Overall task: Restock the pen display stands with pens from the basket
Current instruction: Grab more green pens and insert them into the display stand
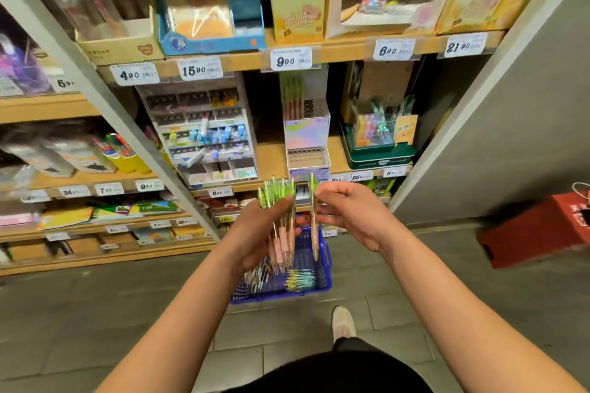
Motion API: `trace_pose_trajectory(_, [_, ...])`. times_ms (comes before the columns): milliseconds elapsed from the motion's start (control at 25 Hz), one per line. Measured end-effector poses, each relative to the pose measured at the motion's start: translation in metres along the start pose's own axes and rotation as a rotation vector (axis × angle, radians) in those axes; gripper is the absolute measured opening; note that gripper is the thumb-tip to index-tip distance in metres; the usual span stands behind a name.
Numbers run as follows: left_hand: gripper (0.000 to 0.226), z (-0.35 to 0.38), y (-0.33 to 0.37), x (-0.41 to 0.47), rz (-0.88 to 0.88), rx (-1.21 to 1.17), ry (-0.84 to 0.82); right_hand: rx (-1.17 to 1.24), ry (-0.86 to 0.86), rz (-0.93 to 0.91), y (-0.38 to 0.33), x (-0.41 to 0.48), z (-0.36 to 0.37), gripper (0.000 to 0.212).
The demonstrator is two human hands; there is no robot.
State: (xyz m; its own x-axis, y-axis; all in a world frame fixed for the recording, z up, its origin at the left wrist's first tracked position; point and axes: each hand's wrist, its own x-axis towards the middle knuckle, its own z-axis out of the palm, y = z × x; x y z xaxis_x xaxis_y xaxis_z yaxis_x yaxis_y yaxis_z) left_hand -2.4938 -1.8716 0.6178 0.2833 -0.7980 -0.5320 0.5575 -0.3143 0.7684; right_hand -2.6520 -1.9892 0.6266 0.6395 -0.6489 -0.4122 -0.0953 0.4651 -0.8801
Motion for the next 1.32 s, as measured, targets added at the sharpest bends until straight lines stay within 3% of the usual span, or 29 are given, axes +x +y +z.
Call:
trace_pose_trajectory(160, [0.039, 0.027, 0.009, 0.039, 0.043, -0.057, 0.053, -0.045, -0.021, 0.011, -0.025, 0.042, -0.036, 0.007])
trace_pose_trajectory(400, [0.019, 0.034, 0.021, 0.079, 0.009, -0.1, 0.154, -0.02, -0.033, 0.071, -0.039, 0.086, -0.056, 0.007])
trace_pose_trajectory(1120, [0.031, -0.041, 0.06, 0.224, -0.007, -0.041, 0.079, -0.017, 0.126, 0.086, -0.02, 0.215, -0.02, 0.011])
trace_pose_trajectory(1200, [0.033, -0.044, 0.054, 0.24, 0.011, -0.053, 0.087, -0.03, 0.143, 0.038, -0.021, 0.232, -0.023, 0.009])
trace_pose_trajectory(1320, [0.032, -0.046, 0.049, 0.258, 0.035, -0.039, 0.108, -0.098, 0.284, -0.197, -0.035, 0.261, -0.031, 0.007])
